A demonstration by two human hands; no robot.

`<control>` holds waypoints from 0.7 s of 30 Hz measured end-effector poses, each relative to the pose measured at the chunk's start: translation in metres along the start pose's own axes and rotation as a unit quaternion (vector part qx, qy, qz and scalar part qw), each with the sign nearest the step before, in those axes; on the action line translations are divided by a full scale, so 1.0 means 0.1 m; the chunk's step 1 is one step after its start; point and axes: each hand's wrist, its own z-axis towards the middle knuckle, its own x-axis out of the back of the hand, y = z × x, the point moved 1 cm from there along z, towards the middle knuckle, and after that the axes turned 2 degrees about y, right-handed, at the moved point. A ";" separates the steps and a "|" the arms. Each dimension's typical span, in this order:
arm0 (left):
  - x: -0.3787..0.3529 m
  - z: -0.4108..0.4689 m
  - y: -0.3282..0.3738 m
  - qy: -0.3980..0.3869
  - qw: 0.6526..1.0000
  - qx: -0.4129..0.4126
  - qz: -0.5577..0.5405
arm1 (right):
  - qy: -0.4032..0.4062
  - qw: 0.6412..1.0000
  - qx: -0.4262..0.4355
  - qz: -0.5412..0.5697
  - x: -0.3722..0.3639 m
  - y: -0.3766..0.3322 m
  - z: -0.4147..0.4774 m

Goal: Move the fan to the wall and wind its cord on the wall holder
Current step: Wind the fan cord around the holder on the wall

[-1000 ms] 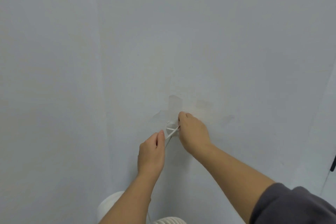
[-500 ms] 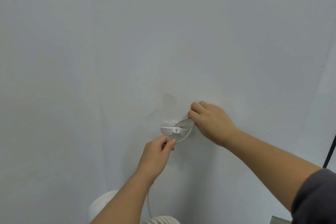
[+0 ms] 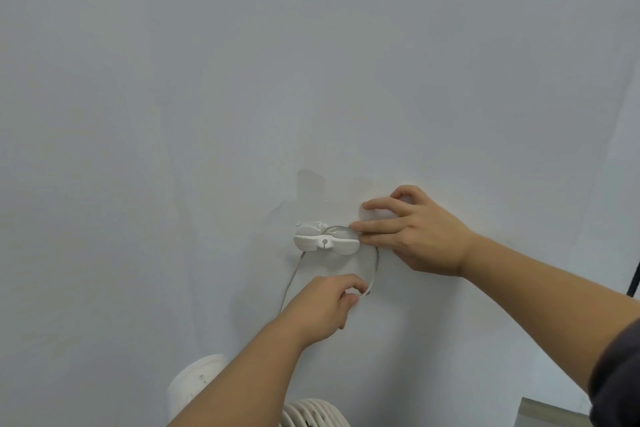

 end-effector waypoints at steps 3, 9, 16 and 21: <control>-0.01 0.02 -0.02 -0.022 0.998 -0.008 0.066 | 0.007 1.000 -0.001 0.014 0.01 0.00 0.02; -0.02 0.00 -0.06 -0.086 0.972 -0.006 0.217 | -0.009 1.000 -0.006 0.010 -0.01 -0.02 0.02; 0.03 -0.03 -0.11 -0.137 0.942 0.100 0.290 | -0.013 0.999 -0.032 0.024 0.02 -0.04 0.02; -0.01 -0.06 -0.18 -0.091 0.979 0.179 0.017 | 0.008 0.996 -0.080 0.045 -0.01 -0.15 0.05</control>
